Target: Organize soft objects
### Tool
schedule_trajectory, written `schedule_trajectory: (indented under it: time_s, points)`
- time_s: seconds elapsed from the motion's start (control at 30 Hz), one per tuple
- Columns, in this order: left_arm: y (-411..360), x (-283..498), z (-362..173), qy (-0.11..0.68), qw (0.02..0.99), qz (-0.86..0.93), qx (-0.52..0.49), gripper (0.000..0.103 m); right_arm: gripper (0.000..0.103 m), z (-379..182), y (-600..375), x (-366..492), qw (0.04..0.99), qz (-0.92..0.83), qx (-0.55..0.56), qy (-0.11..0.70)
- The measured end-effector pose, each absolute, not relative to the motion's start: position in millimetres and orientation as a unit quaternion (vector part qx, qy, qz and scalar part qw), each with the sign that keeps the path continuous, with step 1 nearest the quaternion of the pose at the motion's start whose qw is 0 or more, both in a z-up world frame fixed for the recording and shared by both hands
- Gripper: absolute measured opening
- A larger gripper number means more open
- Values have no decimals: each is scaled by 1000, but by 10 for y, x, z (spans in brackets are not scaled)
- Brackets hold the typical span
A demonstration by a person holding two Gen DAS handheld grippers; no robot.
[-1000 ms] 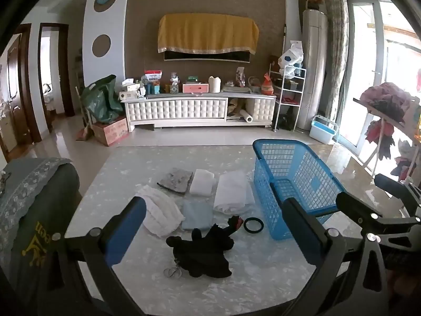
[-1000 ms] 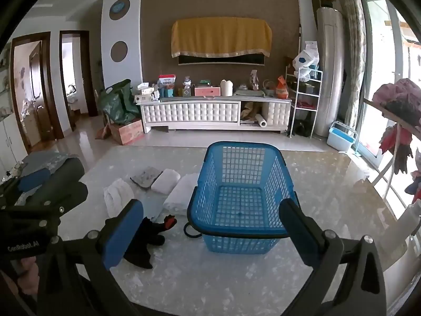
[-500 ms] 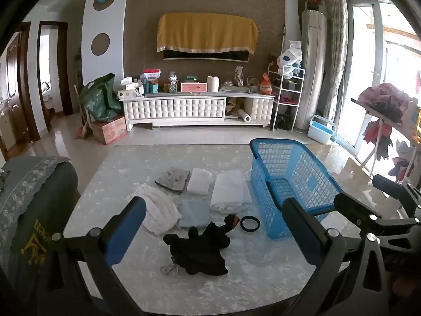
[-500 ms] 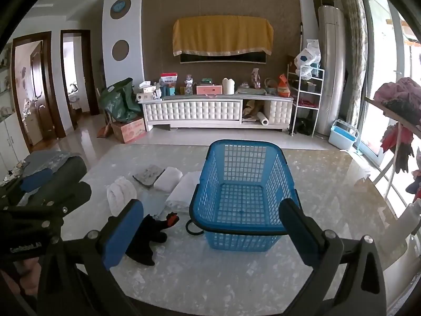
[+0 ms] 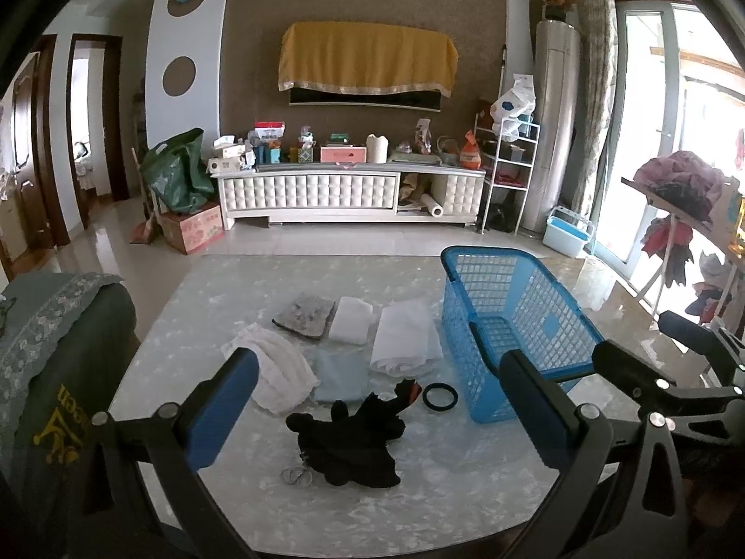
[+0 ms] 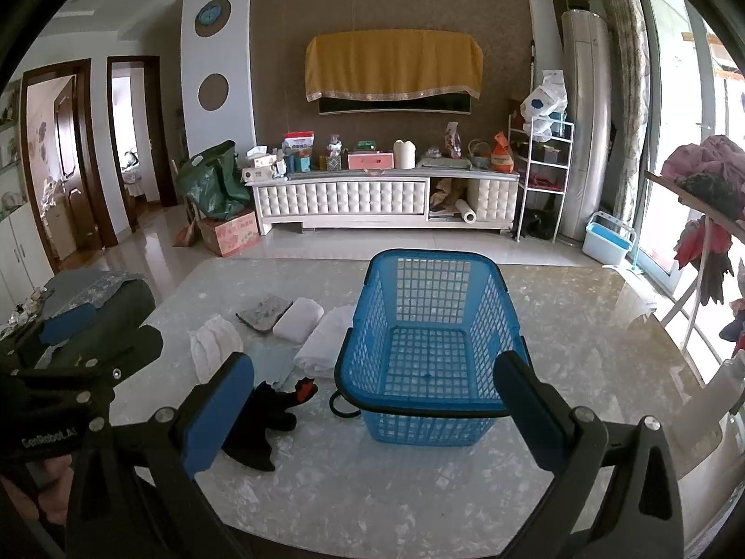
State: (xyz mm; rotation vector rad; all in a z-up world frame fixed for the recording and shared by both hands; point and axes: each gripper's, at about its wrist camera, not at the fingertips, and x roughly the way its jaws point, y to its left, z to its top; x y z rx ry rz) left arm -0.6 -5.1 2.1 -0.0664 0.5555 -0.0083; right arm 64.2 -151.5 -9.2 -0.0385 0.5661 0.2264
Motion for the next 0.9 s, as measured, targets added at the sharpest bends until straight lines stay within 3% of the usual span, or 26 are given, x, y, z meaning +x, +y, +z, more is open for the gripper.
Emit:
schedule_trajectory:
  time_s: [0.9]
  points:
    - [-85, 3, -21, 280, 960, -6, -19, 103, 103, -92, -1533, 650, 951, 117, -22, 284]
